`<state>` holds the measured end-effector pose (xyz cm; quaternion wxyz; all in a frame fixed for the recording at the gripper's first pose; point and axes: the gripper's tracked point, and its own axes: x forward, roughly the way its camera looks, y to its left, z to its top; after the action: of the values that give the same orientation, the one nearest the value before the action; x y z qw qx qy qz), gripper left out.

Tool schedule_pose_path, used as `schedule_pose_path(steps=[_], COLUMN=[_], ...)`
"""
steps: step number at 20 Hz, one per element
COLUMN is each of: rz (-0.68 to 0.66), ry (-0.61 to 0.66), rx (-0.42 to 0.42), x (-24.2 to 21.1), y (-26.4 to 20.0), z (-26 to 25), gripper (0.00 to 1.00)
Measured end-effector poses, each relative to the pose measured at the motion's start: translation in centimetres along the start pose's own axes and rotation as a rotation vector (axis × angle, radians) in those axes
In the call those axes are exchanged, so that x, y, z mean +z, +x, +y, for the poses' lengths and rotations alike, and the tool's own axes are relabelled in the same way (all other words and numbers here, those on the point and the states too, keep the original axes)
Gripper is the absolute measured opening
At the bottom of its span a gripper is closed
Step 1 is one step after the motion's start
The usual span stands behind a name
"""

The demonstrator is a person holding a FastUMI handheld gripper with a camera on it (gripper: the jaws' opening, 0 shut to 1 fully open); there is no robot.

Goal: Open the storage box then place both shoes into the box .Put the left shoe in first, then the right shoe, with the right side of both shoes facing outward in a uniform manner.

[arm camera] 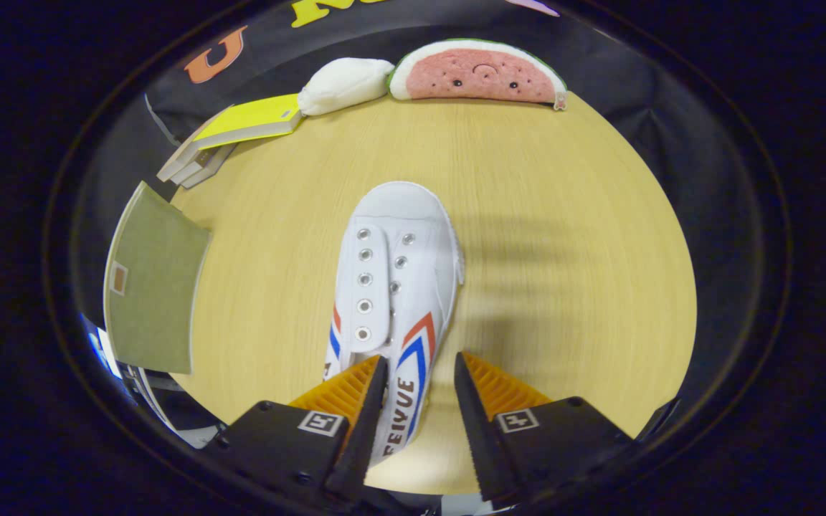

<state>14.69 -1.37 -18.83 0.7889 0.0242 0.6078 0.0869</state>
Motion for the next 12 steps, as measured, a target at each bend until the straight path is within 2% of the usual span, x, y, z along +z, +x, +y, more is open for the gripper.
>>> schedule_pose_path(steps=[1,2,4,5,8,12], rz=[-0.004,-0.010,-0.041,-0.042,-0.040,-0.114], ry=[-0.003,-0.001,0.029,0.038,0.110,0.166], rx=[-0.011,-0.016,-0.024,-0.021,0.043,0.086], x=[0.1,0.1,0.4,0.4,0.5,1.4], y=[-0.1,-0.1,-0.6,-0.7,-0.9,-4.4], z=[-0.2,-0.4,-1.0,-1.3,-0.3,2.5], gripper=[0.41,0.38,0.22,0.07,0.06,0.06])
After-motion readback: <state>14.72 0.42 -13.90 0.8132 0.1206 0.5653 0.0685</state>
